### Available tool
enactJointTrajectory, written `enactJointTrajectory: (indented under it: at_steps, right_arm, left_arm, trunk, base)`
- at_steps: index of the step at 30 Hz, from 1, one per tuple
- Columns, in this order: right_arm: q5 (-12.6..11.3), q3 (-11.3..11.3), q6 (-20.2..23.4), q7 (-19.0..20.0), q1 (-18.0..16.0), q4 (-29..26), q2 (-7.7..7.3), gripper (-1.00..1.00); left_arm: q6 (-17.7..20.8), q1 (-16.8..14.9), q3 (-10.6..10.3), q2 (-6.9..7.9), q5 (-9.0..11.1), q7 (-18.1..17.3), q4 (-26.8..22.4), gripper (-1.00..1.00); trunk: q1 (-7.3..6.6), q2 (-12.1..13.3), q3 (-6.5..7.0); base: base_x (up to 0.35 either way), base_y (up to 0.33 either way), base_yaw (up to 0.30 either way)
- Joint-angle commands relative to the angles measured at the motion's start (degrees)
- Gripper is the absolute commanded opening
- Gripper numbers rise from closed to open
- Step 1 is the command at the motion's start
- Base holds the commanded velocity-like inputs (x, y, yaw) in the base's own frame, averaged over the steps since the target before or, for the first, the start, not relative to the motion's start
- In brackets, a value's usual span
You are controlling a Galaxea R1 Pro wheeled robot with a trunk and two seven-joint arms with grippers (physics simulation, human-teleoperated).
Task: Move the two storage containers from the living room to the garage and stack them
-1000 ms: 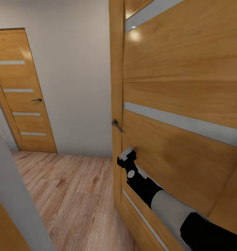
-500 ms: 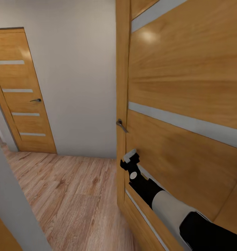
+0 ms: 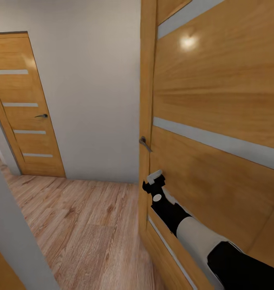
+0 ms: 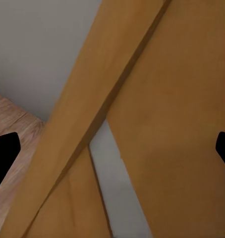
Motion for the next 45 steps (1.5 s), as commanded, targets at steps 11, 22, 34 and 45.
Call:
enactJointTrajectory:
  at_steps: [11,22,34,45]
  right_arm:
    - [0.85,-2.28,1.34,-0.64,-4.09,2.68,0.0,1.0]
    - [0.68,-2.5,1.49,-0.64,-8.63,8.12,0.0,1.0]
    - [0.52,-2.64,1.48,-0.64,-9.71,9.13,-1.31,1.0]
    - [0.49,-2.73,1.25,-0.62,-11.98,12.12,-1.89,1.0]
  left_arm:
    - [-0.16,0.02,-0.02,-0.01,0.21,0.04,-0.08,1.0]
    - [-0.18,0.02,-0.02,-0.09,0.14,0.07,-0.1,1.0]
    - [-0.18,0.02,-0.02,-0.09,0.2,0.09,-0.11,1.0]
    - [-0.23,0.02,-0.02,-0.16,0.14,0.09,-0.12,1.0]
  trunk:
    - [0.0,-0.03,-0.04]
    - [0.0,-0.03,-0.04]
    - [0.0,-0.03,-0.04]
    - [0.0,-0.03,-0.04]
  base:
    - [0.0,0.0,0.0]
    - [0.0,0.0,0.0]
    - [0.0,0.0,0.0]
    - [0.0,0.0,0.0]
